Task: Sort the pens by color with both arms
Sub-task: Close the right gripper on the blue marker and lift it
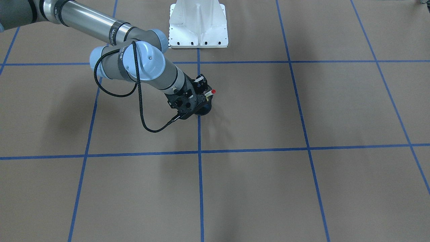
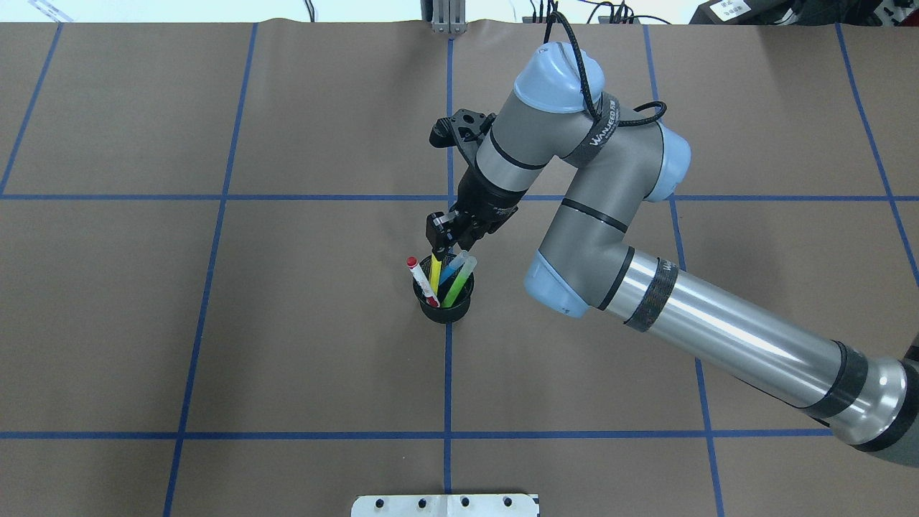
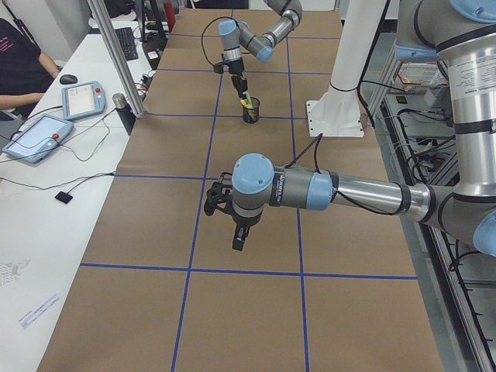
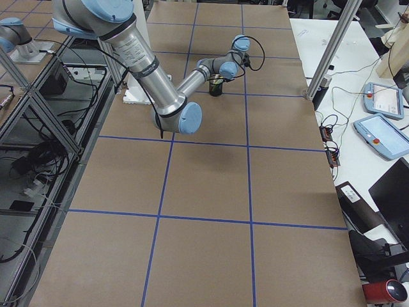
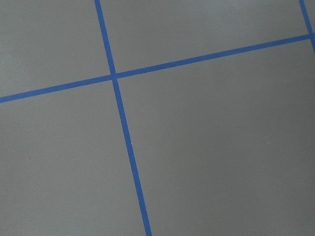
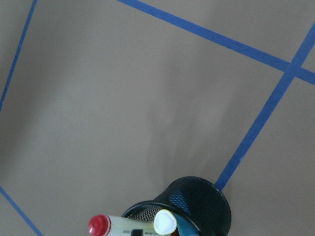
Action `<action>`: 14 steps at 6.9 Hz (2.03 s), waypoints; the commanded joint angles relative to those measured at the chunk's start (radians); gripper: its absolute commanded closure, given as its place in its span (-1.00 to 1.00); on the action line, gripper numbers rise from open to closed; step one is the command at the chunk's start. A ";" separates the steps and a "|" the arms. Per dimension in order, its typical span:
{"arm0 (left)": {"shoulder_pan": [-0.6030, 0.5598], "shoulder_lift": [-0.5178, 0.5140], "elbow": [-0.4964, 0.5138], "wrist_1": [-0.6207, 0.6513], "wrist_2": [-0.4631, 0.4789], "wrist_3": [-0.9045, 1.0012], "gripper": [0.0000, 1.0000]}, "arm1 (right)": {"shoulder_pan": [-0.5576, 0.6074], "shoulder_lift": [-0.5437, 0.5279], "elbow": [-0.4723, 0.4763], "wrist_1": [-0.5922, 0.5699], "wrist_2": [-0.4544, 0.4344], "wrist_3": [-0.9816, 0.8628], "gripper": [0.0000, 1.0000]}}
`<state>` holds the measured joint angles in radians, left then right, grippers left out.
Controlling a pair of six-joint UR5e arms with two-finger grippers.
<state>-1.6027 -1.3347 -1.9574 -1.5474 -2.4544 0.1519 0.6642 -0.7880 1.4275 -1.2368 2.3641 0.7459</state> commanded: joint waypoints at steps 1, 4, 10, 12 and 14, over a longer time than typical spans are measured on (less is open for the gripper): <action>0.001 0.000 0.000 0.000 0.000 0.000 -0.99 | 0.000 -0.002 0.010 0.002 0.003 0.003 -0.15; 0.001 0.000 0.000 0.000 0.000 0.000 -0.99 | 0.000 -0.020 0.013 0.002 0.006 0.003 -0.08; 0.001 0.000 0.000 0.000 0.000 0.000 -0.99 | -0.002 -0.023 0.013 -0.004 0.007 0.003 0.34; 0.001 0.000 0.002 0.000 0.000 0.000 -0.99 | -0.005 -0.027 0.011 -0.006 0.007 0.003 0.40; 0.001 0.000 0.002 0.000 0.000 0.000 -0.99 | -0.017 -0.028 0.014 0.000 0.009 0.041 0.46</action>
<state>-1.6015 -1.3346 -1.9560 -1.5478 -2.4544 0.1519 0.6543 -0.8151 1.4403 -1.2416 2.3725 0.7586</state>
